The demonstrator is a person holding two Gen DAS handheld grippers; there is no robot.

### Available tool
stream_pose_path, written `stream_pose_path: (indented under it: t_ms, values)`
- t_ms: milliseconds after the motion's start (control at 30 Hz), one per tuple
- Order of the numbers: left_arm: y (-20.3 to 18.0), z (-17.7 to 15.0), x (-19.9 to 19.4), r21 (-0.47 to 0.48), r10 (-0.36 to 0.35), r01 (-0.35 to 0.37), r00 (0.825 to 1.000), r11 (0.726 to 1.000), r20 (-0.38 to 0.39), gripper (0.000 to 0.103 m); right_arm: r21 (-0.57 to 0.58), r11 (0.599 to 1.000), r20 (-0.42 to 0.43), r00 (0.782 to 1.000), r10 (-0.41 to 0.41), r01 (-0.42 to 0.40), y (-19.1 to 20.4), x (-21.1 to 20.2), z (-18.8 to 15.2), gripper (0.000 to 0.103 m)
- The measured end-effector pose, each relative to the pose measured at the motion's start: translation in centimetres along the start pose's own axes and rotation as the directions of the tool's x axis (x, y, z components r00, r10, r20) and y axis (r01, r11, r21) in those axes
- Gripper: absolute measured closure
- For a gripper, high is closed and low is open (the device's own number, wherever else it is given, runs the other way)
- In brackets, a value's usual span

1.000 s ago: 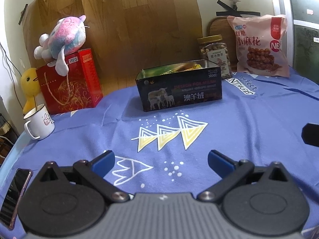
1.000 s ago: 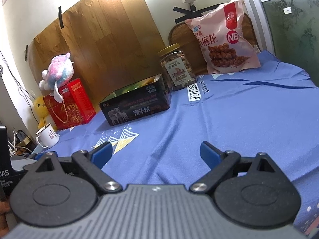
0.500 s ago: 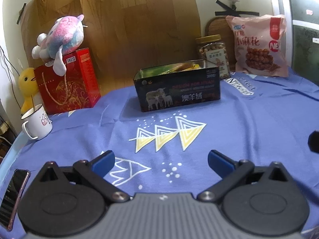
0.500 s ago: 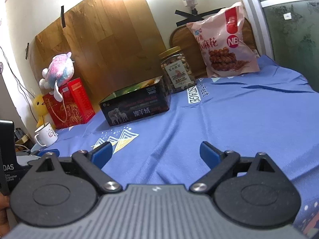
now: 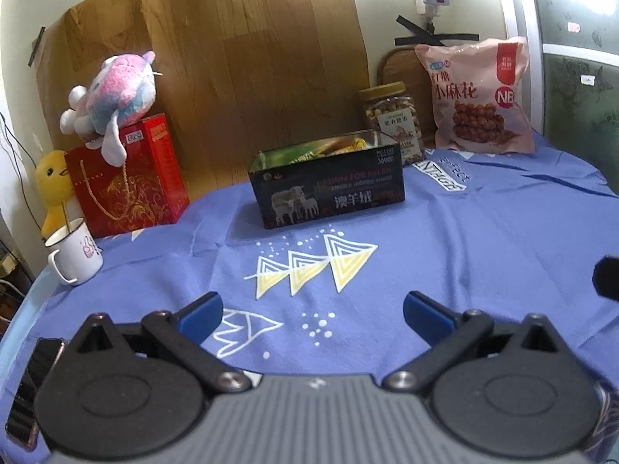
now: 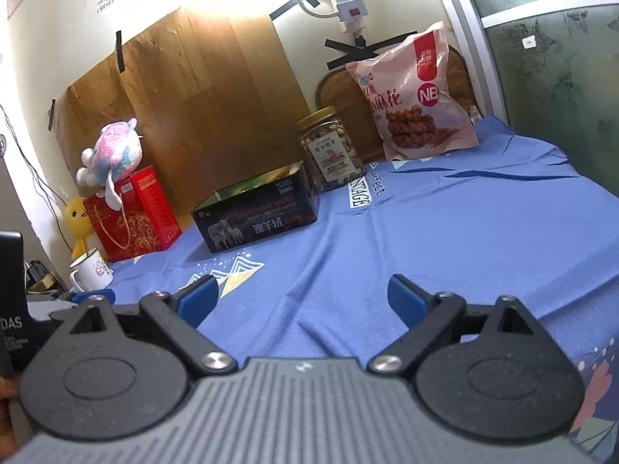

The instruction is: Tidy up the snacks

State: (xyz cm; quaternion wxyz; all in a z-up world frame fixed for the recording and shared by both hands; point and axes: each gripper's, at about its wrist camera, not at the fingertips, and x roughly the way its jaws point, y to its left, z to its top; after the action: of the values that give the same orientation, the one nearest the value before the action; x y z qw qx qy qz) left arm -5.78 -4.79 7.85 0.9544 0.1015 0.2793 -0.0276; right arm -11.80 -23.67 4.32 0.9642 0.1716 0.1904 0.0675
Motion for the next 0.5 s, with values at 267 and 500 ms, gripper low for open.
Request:
stream_pose_path:
  t_ms: [267, 500]
  values:
    - [-0.11, 0.19, -0.48, -0.008, -0.022, 0.022, 1.0, 1.0, 0.0, 0.0, -0.002, 1.0, 0.0, 1.0, 0.0, 0.0, 0.24, -0.41, -0.14, 0.007]
    - [-0.81, 0.66, -0.57, -0.01, -0.015, 0.015, 1.0, 1.0, 0.004, 0.0, 0.017, 0.999, -0.01, 1.0, 0.029, -0.029, 0.11, -0.76, -0.36, 0.007]
